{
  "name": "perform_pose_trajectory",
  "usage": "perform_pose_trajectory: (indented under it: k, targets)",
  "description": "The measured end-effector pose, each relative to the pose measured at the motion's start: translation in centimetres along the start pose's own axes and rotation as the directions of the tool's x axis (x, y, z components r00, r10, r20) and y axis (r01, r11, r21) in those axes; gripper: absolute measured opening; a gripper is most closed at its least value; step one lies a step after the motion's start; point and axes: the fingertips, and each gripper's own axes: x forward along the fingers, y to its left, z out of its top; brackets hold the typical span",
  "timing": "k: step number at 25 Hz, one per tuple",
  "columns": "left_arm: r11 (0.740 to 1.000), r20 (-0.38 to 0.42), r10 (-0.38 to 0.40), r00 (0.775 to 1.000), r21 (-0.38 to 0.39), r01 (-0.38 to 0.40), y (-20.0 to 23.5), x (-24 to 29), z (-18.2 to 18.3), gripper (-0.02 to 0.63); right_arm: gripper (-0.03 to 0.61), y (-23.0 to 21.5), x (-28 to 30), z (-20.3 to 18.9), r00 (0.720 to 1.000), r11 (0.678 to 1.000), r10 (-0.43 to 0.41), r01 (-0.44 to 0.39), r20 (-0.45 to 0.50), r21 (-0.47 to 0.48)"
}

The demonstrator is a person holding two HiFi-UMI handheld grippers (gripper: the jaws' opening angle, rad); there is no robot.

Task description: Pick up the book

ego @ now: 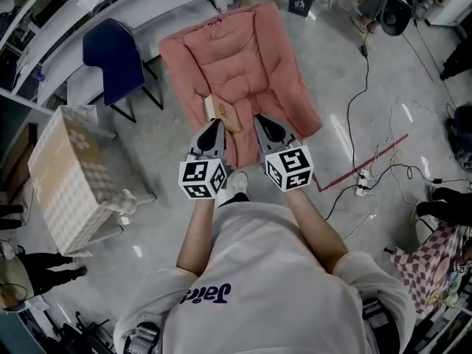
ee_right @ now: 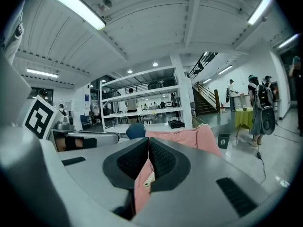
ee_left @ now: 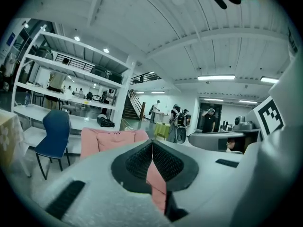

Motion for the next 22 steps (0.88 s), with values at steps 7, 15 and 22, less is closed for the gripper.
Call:
perform_pose_trajectory:
  k: [7,15,22]
  targets:
    - [0.999,-0.128,-0.028,0.991,-0.047,0.022,7.3,5.0,-3.5,0.015,0.014,-0.7,7.1,-1.4,0.996,0.999,-0.034,0.035,-0.08,0.009]
    - [0.99,-0.334,0.012,0.942,-0.127,-0.058,12.5,8.0,-10.7,0.017,0.014,-3.2,11.0,-6.4,0.974,0.998,-0.008,0.02,-0.228,0.053]
    - [0.965,-0.518,0.028,0.855,-0.21,-0.158,17.1,11.5,-16.8,0.217,0.014,-5.6,16.3,-10.2,0.942,0.995,0.079,-0.054,-0.327,0.087]
